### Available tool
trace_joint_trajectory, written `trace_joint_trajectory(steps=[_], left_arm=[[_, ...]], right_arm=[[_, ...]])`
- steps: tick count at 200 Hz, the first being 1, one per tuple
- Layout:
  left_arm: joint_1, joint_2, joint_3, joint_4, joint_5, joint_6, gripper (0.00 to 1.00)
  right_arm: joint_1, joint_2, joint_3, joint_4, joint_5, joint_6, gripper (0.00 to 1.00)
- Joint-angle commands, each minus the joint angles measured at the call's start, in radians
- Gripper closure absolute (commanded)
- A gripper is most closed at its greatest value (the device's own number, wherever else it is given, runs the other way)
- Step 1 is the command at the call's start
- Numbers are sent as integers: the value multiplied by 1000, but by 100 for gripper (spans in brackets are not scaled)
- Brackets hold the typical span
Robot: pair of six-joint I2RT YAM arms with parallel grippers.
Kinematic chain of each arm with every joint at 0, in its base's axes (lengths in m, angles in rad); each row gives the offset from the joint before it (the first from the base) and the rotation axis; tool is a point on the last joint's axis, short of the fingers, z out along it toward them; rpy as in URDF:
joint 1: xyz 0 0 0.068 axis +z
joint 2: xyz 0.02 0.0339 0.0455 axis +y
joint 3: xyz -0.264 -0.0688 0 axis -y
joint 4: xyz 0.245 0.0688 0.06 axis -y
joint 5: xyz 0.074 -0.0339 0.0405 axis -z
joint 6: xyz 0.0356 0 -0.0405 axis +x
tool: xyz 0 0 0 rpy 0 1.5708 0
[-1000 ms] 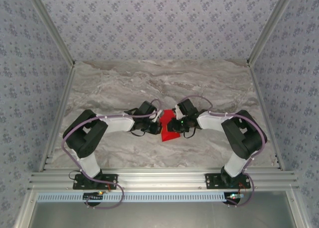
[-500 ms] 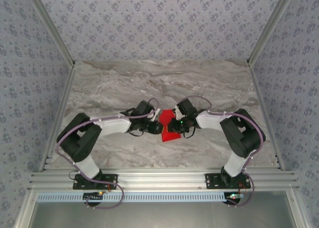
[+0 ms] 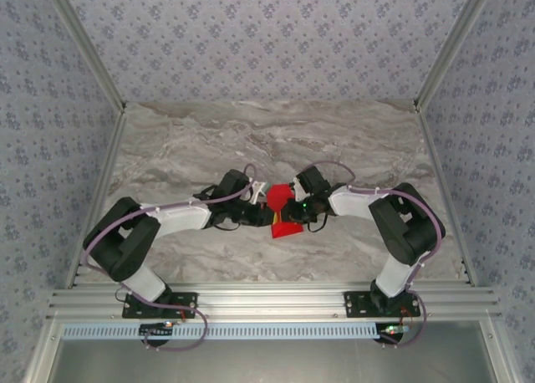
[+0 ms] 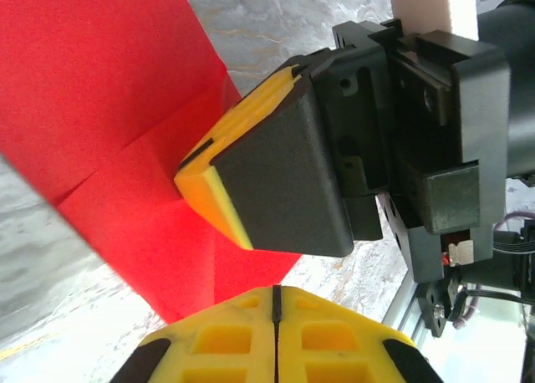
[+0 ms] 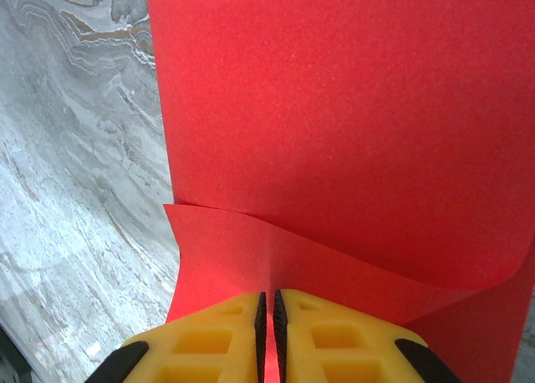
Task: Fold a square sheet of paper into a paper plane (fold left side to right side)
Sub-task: Fold the triangle a second time at the center of the table.
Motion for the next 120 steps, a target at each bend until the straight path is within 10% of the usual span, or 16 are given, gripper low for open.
trace_joint_trajectory(steps=[1, 120], left_arm=[[0, 58, 11, 70, 93, -51, 96], [-38, 166, 58, -28, 85, 6, 97]], right_arm=[[8, 30, 2, -93, 41, -20, 86], [12, 47, 17, -109, 41, -26, 87]])
